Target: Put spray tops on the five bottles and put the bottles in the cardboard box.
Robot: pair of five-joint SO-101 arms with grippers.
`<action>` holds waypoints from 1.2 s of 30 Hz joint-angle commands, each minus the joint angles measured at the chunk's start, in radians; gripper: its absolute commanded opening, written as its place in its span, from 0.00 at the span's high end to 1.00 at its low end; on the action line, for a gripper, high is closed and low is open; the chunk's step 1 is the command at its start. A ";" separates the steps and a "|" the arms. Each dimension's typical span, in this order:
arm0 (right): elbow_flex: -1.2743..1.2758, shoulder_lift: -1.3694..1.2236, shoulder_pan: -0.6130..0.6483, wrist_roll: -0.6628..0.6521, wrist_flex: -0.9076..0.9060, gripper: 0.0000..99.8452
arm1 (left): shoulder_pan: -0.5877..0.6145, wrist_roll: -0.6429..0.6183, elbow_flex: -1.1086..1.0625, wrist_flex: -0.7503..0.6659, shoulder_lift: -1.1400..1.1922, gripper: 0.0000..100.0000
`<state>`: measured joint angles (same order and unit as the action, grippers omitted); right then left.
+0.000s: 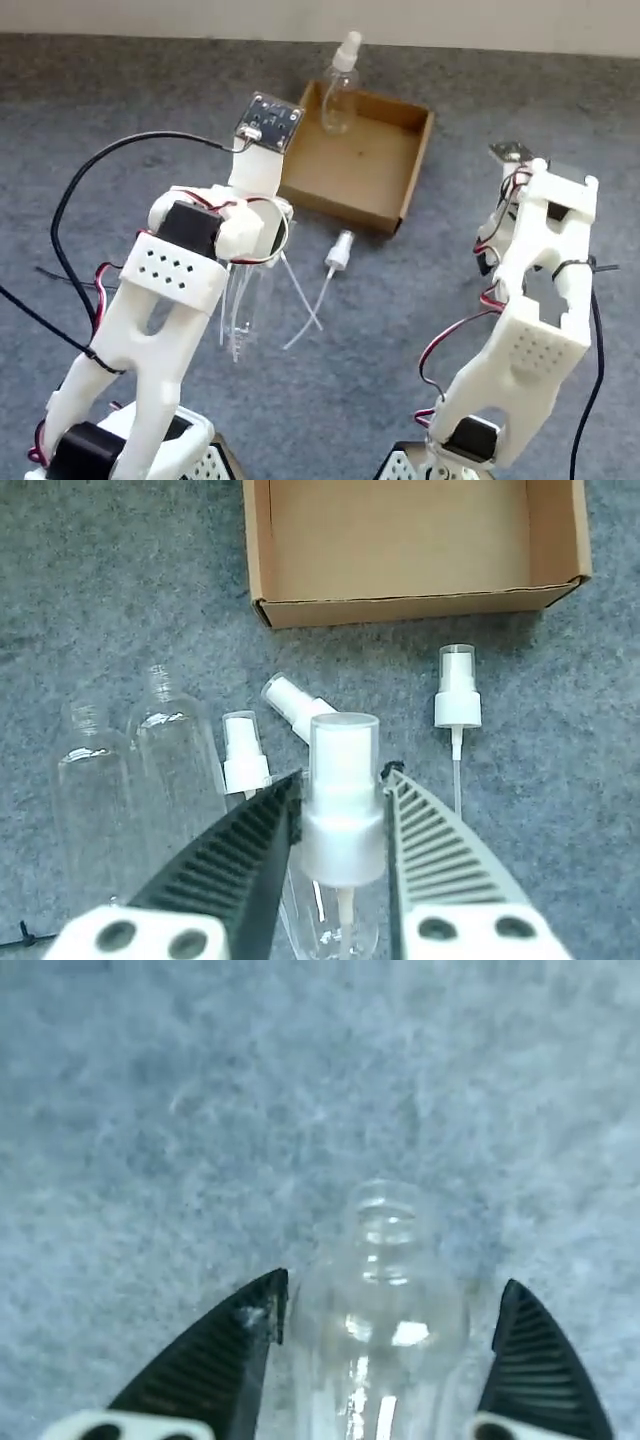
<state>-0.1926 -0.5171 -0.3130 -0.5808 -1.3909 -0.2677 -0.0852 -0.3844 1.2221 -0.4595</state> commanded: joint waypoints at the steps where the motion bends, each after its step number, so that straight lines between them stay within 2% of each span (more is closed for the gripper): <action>1: -0.051 0.004 0.013 0.006 0.012 0.73 | 0.015 0.008 0.007 -0.018 -0.036 0.92; 10: -0.061 0.004 0.005 0.006 0.012 0.89 | 0.015 0.008 -0.031 -0.025 -0.033 0.92; 16: -0.061 0.005 0.004 0.006 0.007 1.00 | 0.058 0.009 -0.136 -0.121 -0.027 0.92; 20: -0.117 0.005 0.007 0.005 -0.091 1.00 | 0.065 0.101 -0.232 -0.259 -0.024 0.92; 23: -0.206 0.007 0.008 0.011 -0.170 1.00 | 0.070 0.087 -0.222 -0.287 0.031 0.92; 28: -0.280 0.111 0.013 0.011 -0.236 1.00 | 0.068 0.020 -0.070 -0.284 0.277 0.92; 33: -0.110 0.260 0.012 0.005 -0.176 1.00 | 0.065 -0.029 0.058 -0.284 0.472 0.92; 36: 0.056 0.355 0.013 0.003 -0.070 1.00 | 0.071 -0.029 0.079 -0.281 0.484 0.92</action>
<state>-0.2432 -0.2900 -0.3115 -0.5808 -1.5505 -0.2125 -0.1020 -0.3629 0.9536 0.0269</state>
